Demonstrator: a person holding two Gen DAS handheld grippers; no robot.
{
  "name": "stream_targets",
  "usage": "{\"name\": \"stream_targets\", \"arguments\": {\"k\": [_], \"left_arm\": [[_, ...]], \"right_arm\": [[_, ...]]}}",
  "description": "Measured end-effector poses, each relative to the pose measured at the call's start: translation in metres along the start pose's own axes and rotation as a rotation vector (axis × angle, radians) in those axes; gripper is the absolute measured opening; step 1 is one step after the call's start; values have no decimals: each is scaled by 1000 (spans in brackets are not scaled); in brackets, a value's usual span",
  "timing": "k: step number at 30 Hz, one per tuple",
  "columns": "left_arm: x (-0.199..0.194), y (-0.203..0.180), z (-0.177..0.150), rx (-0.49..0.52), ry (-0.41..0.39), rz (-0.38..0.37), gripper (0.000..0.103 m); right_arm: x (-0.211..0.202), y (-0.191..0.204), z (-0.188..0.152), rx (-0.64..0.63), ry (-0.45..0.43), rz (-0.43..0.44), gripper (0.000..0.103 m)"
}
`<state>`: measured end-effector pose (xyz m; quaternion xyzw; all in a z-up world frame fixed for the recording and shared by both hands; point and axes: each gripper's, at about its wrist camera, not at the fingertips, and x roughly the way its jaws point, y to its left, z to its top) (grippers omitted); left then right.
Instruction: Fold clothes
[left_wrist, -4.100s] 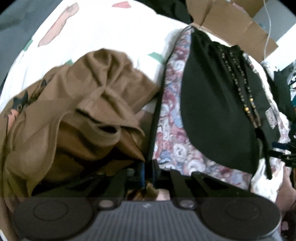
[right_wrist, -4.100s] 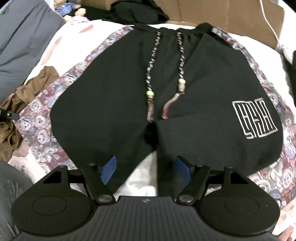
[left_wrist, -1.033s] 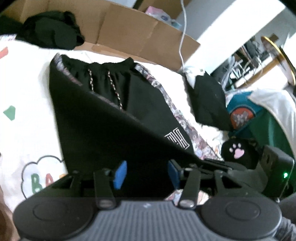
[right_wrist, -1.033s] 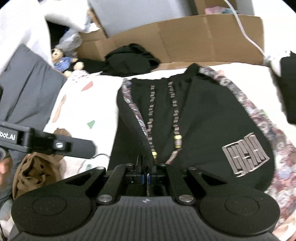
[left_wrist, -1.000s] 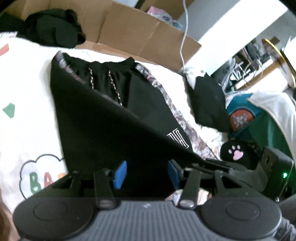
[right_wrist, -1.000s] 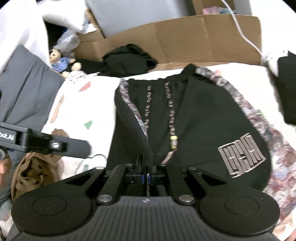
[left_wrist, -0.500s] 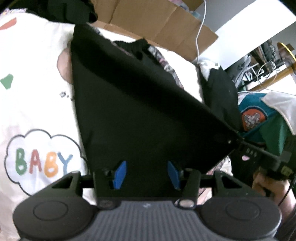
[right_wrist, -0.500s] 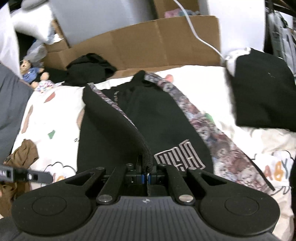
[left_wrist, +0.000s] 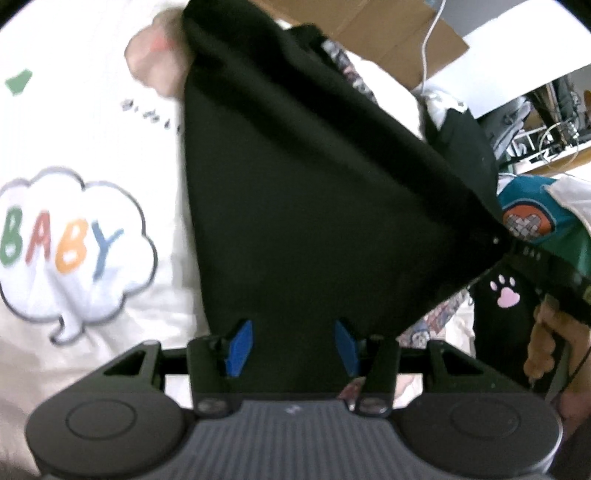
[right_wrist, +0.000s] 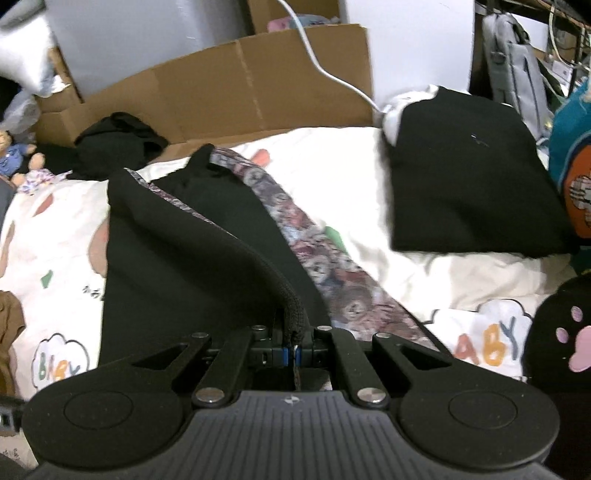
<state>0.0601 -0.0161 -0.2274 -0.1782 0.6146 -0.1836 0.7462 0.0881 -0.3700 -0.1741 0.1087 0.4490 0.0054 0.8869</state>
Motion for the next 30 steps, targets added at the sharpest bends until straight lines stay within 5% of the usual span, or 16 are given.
{"name": "stream_targets", "arguments": {"k": [15,21,22,25,30], "left_arm": [[35,-5,-52,-4,166,-4,53],[48,-8,-55,-14,154,-2,52],[49,-8,-55,-13,148,0,49],[48,-6,-55,-8,123,-12,10],[37,-4,-49,-16,114,-47,5]], "right_arm": [[5,-42,-7,106,14,-41,3],[7,-49,-12,134,22,-29,3],[7,-50,-13,136,22,-27,3],[7,-55,-15,146,23,-22,3],[9,-65,-18,178,31,-18,3]]}}
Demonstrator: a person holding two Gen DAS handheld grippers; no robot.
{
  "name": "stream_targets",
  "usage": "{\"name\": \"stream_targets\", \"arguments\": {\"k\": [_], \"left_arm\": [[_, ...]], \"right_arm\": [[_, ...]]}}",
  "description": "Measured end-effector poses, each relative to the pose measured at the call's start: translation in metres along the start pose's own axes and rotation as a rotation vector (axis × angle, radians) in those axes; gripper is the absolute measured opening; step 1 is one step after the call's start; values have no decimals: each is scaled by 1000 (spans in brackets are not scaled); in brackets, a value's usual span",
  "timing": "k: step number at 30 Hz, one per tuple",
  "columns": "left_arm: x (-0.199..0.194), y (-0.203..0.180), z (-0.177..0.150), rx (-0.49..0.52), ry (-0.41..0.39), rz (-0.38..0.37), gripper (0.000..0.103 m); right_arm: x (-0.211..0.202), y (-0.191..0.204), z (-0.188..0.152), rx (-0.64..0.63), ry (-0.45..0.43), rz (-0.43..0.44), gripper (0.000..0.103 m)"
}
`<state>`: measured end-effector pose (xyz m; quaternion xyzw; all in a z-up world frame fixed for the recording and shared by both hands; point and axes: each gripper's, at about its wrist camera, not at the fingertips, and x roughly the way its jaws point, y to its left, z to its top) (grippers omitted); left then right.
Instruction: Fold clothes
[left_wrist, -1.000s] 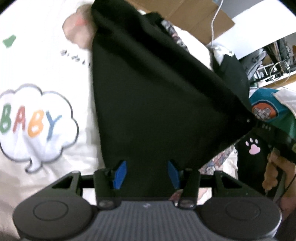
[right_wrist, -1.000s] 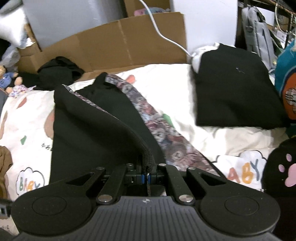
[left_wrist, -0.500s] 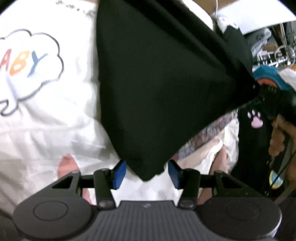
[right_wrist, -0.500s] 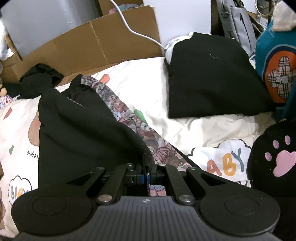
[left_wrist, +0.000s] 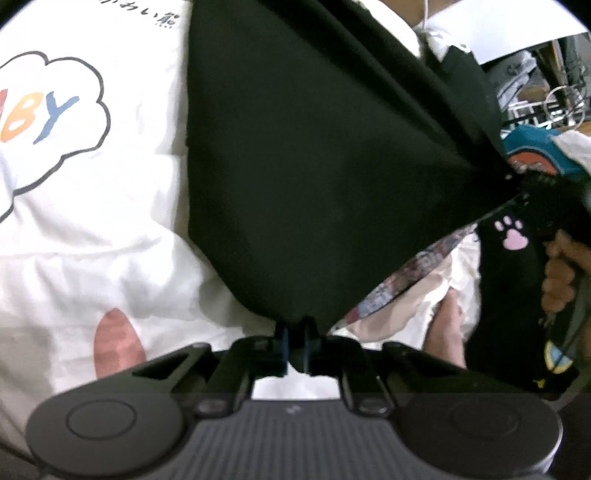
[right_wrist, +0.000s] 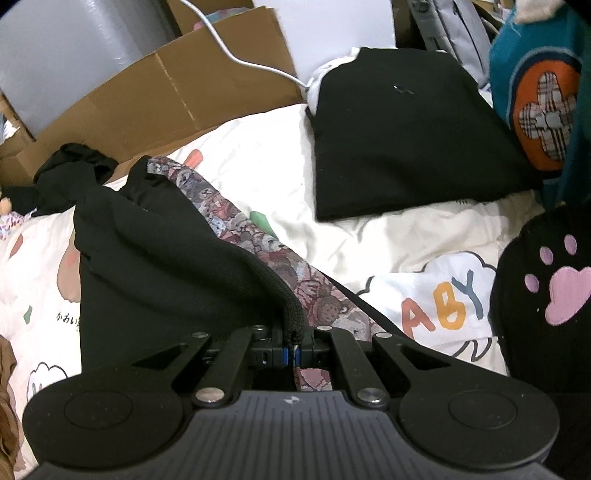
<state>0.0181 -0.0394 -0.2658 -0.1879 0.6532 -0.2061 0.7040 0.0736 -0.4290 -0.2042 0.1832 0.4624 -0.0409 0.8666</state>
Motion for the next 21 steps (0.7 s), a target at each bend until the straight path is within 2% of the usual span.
{"name": "stream_targets", "arguments": {"k": [5,14,21], "left_arm": [[-10,-1,9,-7,-10,-40,4],[6,-19,15,5,14,-87,4],[11,-18,17,20,34,-74,3]], "right_arm": [[-1,-6,-1,20,0,5,3],[-5,-44,-2,144,-12,14,3],[3,-64,-6,219,3,45,3]]}}
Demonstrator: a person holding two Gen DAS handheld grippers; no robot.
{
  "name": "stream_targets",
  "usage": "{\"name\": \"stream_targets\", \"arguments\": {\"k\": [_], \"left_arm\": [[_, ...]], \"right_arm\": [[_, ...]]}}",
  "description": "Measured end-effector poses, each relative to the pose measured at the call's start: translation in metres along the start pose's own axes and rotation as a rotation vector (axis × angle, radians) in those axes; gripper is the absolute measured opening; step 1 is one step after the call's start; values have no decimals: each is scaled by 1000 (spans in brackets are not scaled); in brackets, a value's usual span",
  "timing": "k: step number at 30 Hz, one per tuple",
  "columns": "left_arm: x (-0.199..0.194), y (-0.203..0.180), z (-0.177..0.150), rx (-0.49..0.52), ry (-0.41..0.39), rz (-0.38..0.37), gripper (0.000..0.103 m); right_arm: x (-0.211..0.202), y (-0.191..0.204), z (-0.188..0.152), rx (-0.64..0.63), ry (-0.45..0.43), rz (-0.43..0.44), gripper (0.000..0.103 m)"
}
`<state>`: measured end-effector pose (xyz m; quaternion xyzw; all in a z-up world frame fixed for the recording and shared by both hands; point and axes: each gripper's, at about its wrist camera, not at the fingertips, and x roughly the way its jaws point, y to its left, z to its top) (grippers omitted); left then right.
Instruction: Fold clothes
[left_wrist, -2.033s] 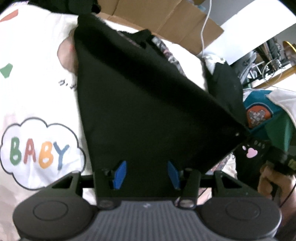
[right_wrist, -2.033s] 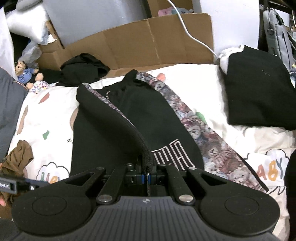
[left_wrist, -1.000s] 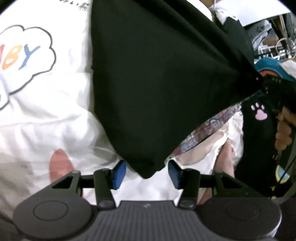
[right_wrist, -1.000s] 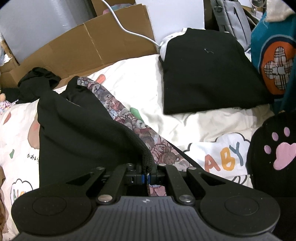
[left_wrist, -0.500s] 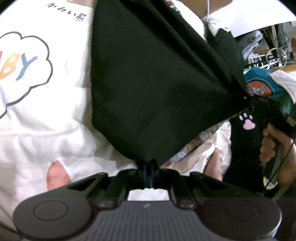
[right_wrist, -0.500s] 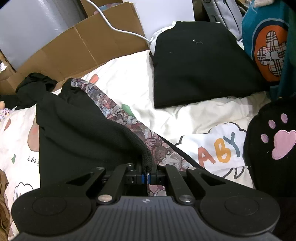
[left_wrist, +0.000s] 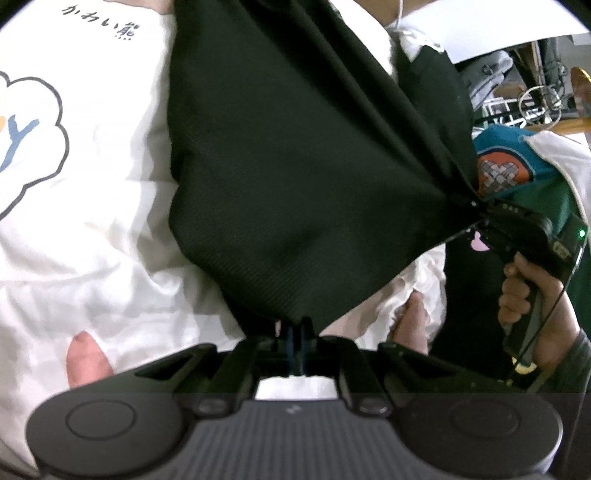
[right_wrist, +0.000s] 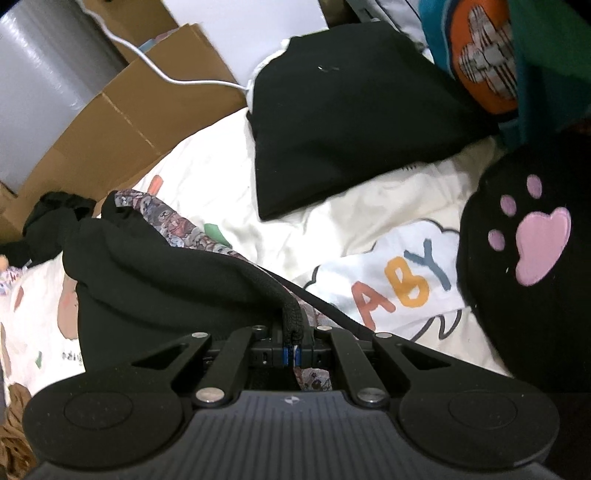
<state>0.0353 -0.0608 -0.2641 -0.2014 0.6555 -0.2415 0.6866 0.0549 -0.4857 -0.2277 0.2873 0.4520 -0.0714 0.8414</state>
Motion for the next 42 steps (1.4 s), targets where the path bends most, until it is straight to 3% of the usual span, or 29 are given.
{"name": "stream_targets", "arguments": {"k": [7,14,16,23,27,30,42], "left_arm": [[14,11,-6,-12,30,14,3],[17,19,-8,-17,43,20,3],[18,19,-8,-17,41,15,4],[18,16,-7,-13,34,-3,10],[19,15,-7,-11,30,-14,10],[20,15,-6,-7,30,-18,10],[26,13,-7,29,45,36,7]], "right_arm": [[15,-15,-4,54,42,7,3],[28,-23,-9,60,87,-43,5],[29,-27,-10,76,96,-85,9],[20,-39,-9,112,63,-78,29],[16,-37,-7,73,43,-60,26],[17,-30,-5,19,45,-65,7],[21,-28,3,-24,10,-131,6]]}}
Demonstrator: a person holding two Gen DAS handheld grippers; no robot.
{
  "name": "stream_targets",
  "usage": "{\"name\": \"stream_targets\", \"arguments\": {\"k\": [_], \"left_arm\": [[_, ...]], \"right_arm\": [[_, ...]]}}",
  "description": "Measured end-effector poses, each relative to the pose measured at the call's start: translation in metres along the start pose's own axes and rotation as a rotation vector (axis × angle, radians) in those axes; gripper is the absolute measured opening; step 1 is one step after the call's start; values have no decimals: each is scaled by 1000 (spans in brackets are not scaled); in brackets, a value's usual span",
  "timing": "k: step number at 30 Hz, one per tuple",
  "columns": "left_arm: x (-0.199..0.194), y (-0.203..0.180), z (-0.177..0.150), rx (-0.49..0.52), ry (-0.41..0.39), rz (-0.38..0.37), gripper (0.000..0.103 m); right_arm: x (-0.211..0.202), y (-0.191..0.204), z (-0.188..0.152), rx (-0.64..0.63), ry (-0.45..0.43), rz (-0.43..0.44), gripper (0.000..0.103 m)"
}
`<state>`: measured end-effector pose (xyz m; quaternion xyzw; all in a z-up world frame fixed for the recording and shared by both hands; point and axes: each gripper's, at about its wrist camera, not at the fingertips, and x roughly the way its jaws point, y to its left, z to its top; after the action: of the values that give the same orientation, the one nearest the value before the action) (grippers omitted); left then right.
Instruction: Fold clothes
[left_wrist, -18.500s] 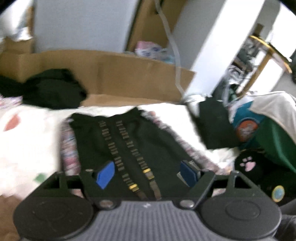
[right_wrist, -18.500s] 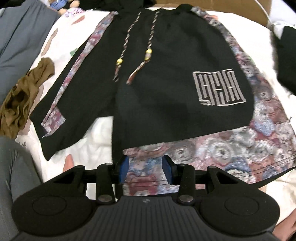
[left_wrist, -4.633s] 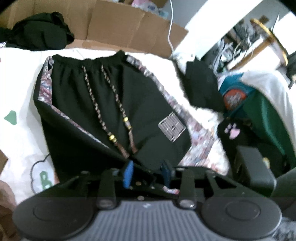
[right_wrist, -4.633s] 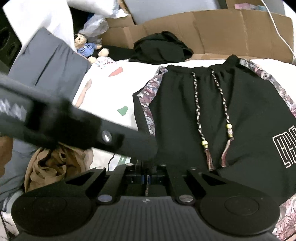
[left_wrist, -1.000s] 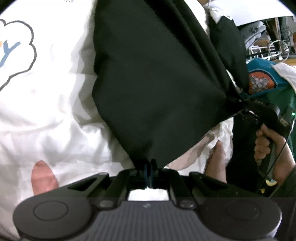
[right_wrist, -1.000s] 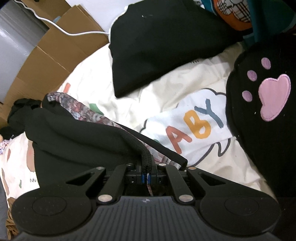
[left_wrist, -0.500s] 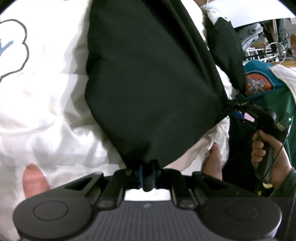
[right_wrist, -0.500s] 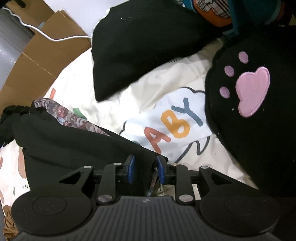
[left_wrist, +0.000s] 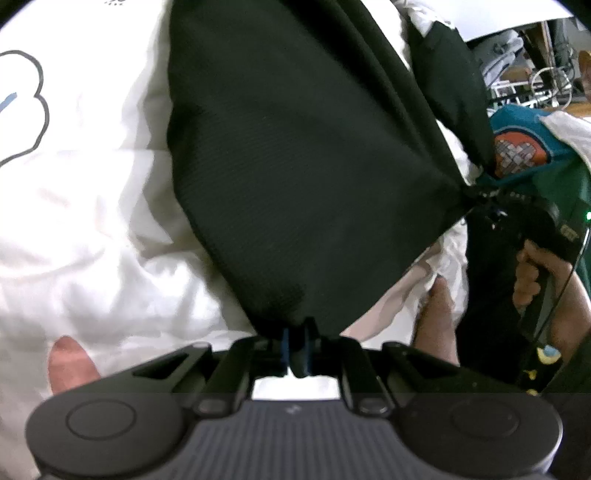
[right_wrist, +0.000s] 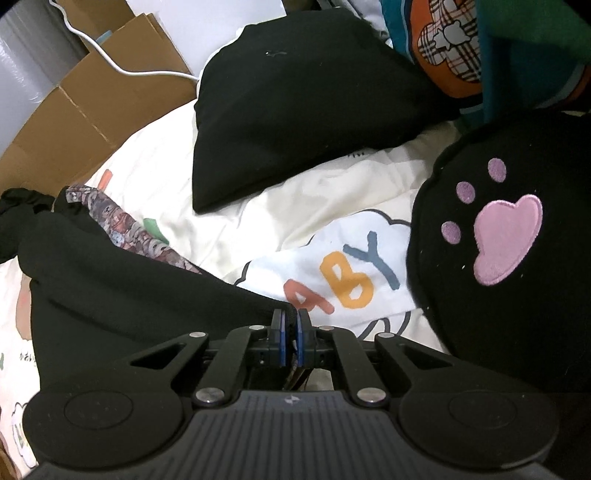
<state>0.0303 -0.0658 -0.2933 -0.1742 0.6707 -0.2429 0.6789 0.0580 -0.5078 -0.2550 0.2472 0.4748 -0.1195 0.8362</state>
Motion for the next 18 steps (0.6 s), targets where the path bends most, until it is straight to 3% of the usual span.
{"name": "stream_targets", "arguments": {"k": [3,5,12,18], "left_arm": [[1,4,-1,-8,10,26,8],[0,5,-1,-27,16,27,14],[-15,1,-3,-3,3,37,26],[-34,-2,0,3,-32,37,28]], "right_arm": [[8,-4,-2,27,37,4,6],[12,-7,-4,51,59,4,8],[2,-7,-5,82,24,-8,29],[-9,2,-3,7,7,-31,30]]}}
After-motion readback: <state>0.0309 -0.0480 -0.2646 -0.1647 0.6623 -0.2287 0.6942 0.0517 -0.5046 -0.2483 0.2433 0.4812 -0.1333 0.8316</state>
